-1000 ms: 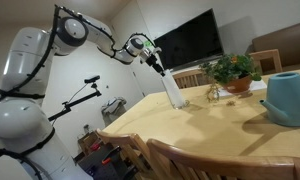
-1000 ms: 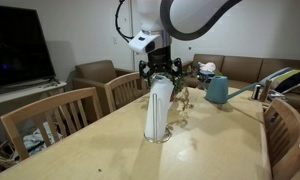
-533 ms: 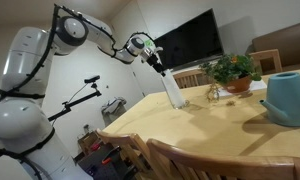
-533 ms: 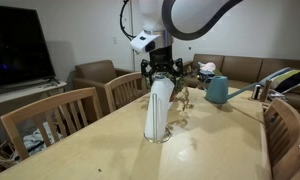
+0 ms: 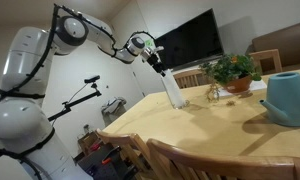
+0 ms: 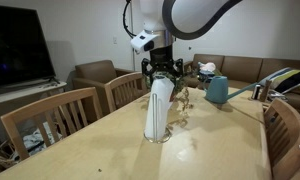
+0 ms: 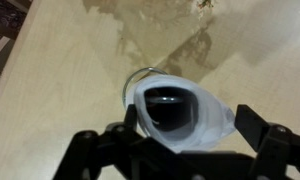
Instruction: Take the paper towel roll off the stand
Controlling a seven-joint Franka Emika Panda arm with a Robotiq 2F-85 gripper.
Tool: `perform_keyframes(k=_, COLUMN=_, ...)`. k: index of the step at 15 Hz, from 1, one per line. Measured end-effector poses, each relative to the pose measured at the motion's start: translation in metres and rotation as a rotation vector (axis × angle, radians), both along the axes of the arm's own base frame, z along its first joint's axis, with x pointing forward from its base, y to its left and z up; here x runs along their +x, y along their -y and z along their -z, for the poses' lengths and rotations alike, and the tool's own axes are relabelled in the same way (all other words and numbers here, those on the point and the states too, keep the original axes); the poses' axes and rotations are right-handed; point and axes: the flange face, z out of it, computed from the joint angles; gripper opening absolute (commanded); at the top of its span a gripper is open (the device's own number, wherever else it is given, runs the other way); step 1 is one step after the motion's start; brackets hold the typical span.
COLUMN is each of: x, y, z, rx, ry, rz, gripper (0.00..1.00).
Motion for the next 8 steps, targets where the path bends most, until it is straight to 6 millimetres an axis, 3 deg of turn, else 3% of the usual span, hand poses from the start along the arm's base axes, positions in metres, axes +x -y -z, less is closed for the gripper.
perform_keyframes(k=6, x=0.0016, y=0.0037, z=-0.0008, rx=0.004, ry=0.006, rz=0.021, gripper=1.00)
perform_keyframes(k=8, x=0.0026, y=0.0068, z=-0.0009, rx=0.005, ry=0.006, rz=0.025, gripper=0.94)
